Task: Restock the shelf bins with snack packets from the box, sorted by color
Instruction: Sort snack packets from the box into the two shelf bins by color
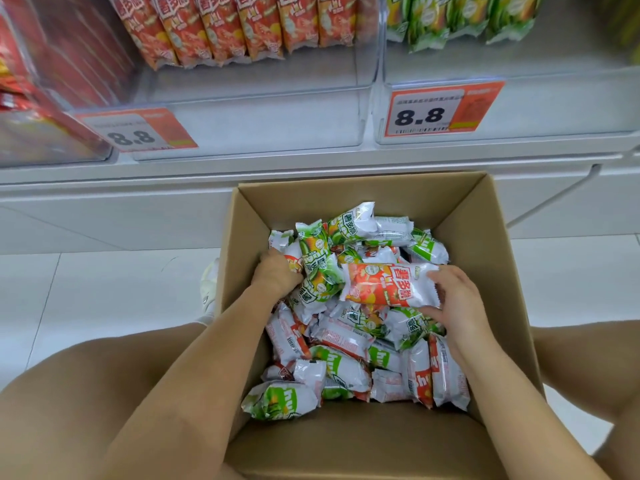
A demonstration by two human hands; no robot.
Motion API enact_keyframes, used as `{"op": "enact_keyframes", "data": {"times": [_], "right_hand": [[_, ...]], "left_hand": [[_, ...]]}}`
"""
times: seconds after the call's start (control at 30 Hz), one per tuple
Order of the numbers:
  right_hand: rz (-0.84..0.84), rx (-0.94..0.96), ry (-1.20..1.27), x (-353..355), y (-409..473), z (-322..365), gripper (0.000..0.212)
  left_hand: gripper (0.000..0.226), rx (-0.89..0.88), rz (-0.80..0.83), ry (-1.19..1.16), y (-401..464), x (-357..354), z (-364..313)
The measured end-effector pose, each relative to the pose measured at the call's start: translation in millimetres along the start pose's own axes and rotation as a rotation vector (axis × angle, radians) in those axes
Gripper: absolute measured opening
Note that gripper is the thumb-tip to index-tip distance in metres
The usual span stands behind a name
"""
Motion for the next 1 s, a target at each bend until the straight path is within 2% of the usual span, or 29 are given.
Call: {"op": "enact_keyframes", "data": {"times": [0.13,0.2,0.27,0.37,0.4,0.47,0.57,0.67,0.73,0.8,0.9,0.93,1.0], "right_hand": [[-0.017,0.078,-0.022,-1,-5,9,0.013],[-0.008,0.126,-0.082,-8,-8,13,0.015],[0.020,0.185,-0.139,-17,-14,20,0.016],[0.092,0.284,-0.249,-31,-31,35,0.014],[0.105,0.315,-0.295,-34,-36,40,0.016],[0.116,0.352,-0.358,-37,-46,50,0.024],[0.161,0.420,-0.454,-46,-61,68,0.037],[0.163,0.496,-0.682,-61,-75,84,0.029],[0.144,0.517,-0.747,-72,-80,90,0.020],[0.115,0.462,-0.641,-78,-79,92,0.015],[0.181,0.182,-0.174,-90,-81,81,0.031],[0.232,0.104,-0.098,-99,-85,74,0.033],[0.338,0.065,-0.090,-123,-96,67,0.033]], "left_hand": [[0.055,0.133,-0.198,-0.518,-47,24,19],[0.047,0.189,-0.152,-0.983,-77,21,20],[0.035,0.122,0.003,-1.239,-108,16,1],[0.049,-0.018,0.271,-1.289,-153,17,-32],[0.047,-0.050,0.333,-1.304,-165,21,-41],[0.040,-0.090,0.410,-1.351,-185,33,-53],[0.041,-0.128,0.514,-1.281,-206,46,-60],[0.051,-0.118,0.613,-1.210,-221,51,-60],[0.061,-0.113,0.669,-1.199,-227,50,-60],[0.055,-0.113,0.685,-1.236,-233,51,-60],[0.046,-0.094,0.630,-1.447,-231,67,-58],[0.045,-0.101,0.608,-1.514,-228,76,-58],[0.047,-0.149,0.566,-1.581,-221,95,-61]]}}
Point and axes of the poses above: each hand's wrist, its own y-axis towards the middle knuckle, its own x-axis out of the back of the hand, z = x × y, the point moved 10 cm from there along y, towards the middle knuckle, and after that the axes turned 2 degrees about -y, right-handed, at the moved point
